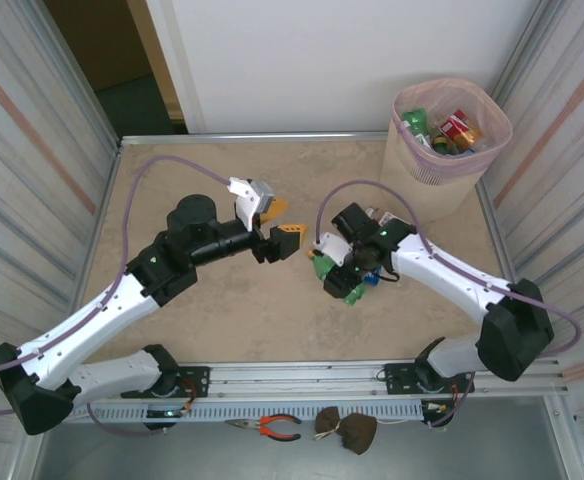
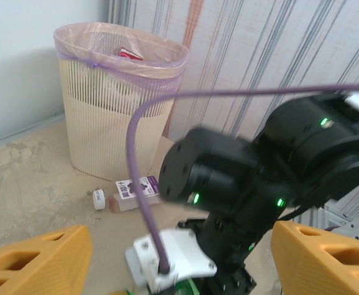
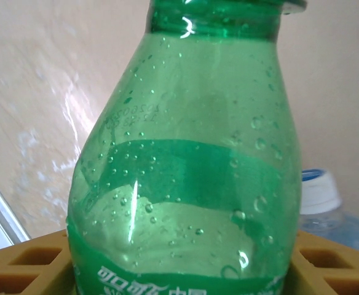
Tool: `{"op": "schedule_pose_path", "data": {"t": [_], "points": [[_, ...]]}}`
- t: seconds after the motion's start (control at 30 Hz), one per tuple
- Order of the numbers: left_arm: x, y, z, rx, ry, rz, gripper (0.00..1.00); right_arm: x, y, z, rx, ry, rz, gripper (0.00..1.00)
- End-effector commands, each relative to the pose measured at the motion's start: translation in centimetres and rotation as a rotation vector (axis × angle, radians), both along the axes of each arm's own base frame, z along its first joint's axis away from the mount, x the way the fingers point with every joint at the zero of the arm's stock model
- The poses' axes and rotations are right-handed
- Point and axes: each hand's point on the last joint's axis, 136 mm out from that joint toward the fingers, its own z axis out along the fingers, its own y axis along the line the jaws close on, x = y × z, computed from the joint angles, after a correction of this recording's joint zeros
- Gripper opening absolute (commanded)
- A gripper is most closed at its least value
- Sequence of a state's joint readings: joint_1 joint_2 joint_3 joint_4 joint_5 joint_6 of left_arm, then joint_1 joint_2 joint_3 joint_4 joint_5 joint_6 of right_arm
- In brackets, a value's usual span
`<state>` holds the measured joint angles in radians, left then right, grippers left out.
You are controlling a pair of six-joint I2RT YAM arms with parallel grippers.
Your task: Put the plastic bottles in the bin
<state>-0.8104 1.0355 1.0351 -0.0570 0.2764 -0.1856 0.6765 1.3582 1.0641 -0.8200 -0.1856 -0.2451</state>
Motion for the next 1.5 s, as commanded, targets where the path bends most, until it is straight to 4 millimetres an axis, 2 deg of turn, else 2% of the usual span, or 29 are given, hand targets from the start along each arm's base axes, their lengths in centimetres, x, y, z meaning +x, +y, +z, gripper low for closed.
{"op": "schedule_pose_path", "data": {"t": [0.0,0.13,0.37,0.7,0.83,1.03,1.2,1.37,1.47], "points": [[0.2,0.6,0.2,-0.012,-0.001,0.027,0.77,0.9,0.1,4.2,0.113,-0.038,-0.057,0.6],[0.2,0.5,0.1,-0.013,0.001,0.022,0.77,3.1,-0.8,8.4,0.203,-0.114,-0.13,0.59],[0.4,0.3,-0.4,-0.017,0.009,0.023,0.77,7.1,-3.9,15.6,0.342,-0.246,-0.268,0.55],[0.5,0.2,-1.1,-0.01,0.015,0.022,0.78,12.3,-9.1,22.9,0.421,-0.372,-0.444,0.5],[0.6,0.1,-1.3,-0.007,0.013,0.018,0.77,14.7,-12.0,25.4,0.47,-0.413,-0.526,0.49],[0.8,0.1,-1.5,-0.005,0.015,0.014,0.78,18.9,-17.7,27.4,0.483,-0.464,-0.679,0.46],[1.2,-0.1,-1.7,-0.002,0.024,-0.01,0.78,22.1,-23.1,27.9,0.498,-0.472,-0.846,0.44],[1.6,-0.3,-1.8,0.0,0.024,-0.028,0.78,24.7,-28.1,26.7,0.497,-0.42,-1.052,0.42],[1.7,-0.4,-2.1,-0.001,0.026,-0.04,0.78,25.8,-30.4,24.6,0.457,-0.351,-1.165,0.42]]}}
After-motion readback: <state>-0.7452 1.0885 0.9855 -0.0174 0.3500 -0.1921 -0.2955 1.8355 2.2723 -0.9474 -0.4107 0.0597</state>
